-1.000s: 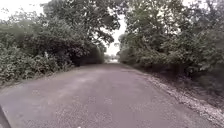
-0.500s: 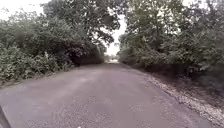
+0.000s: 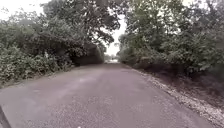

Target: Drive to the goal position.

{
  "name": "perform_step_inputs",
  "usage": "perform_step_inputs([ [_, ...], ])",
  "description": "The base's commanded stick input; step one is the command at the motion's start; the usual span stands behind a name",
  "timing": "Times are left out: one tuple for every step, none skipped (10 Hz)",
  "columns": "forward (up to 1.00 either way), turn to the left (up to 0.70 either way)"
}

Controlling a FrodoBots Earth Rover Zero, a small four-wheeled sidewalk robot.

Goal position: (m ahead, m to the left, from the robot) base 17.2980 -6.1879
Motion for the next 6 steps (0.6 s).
perform_step_inputs([
  [0.06, 0.01],
  [0.06, 0.01],
  [0.06, 0.01],
  [0.06, 0.01],
  [0.06, 0.01],
  [0.06, 0.01],
])
